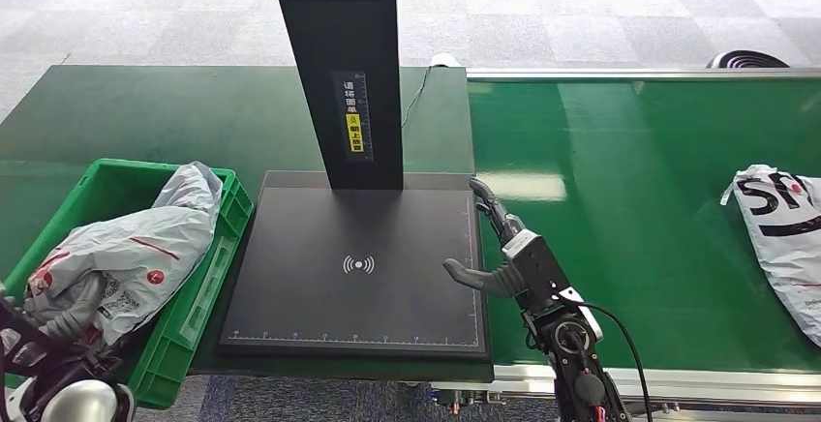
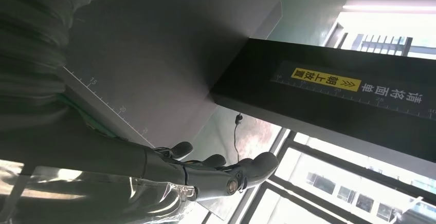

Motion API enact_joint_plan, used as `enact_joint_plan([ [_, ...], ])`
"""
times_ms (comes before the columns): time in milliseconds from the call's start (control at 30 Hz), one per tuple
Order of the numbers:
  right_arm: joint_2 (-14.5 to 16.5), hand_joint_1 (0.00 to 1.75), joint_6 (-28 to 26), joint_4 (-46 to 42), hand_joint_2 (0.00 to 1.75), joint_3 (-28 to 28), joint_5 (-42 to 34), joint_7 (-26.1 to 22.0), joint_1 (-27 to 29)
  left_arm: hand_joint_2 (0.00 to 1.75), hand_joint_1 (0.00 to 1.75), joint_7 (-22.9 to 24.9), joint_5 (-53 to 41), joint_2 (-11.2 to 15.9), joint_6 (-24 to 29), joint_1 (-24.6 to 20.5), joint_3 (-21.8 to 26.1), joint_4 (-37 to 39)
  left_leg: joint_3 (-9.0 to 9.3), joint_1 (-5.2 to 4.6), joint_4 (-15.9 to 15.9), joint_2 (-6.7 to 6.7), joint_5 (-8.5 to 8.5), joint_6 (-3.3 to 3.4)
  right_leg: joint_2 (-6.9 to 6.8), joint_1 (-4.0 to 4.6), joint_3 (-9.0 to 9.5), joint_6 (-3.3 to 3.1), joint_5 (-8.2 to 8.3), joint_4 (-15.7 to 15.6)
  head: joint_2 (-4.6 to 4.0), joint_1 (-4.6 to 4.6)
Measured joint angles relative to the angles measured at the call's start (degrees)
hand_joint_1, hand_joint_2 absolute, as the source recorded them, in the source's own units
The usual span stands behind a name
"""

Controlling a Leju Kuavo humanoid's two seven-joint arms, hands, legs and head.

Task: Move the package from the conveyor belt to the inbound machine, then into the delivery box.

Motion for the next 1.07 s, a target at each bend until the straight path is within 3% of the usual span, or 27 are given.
enact_joint_plan([
  [633, 0.2, 0.0, -0.3, 1.6, 1.75, 1.7, -0.2, -0.1, -1.8, 1.75, 0.0, 0.0, -2.0, -5.1, 0.0, -2.8, 7.9, -22.9, -0.02, 0.01, 0.0, -0.06, 0.0, 0.0, -0.07, 0.0, 0.01, 0.0, -0.01, 0.0, 0.01, -0.01],
  [800, 0.2, 0.0, -0.7, 1.7, 1.75, 1.7, -0.6, -0.2, -2.1, 1.75, 0.0, 0.0, -0.9, -5.2, 0.0, -3.0, 6.1, -24.5, -0.02, 0.01, 0.0, -0.06, 0.0, 0.0, -0.08, 0.0, 0.01, 0.0, -0.01, 0.0, 0.0, -0.01],
  [1067, 0.0, 0.0, -1.4, 1.8, 1.75, 1.7, -1.9, -0.3, -2.1, 1.75, 0.0, 0.0, -1.0, -4.6, -0.2, -1.3, -1.3, -23.9, -0.02, -0.01, 0.0, -0.09, 0.0, 0.0, -0.09, 0.0, -0.02, 0.0, -0.01, 0.0, 0.0, -0.01],
])
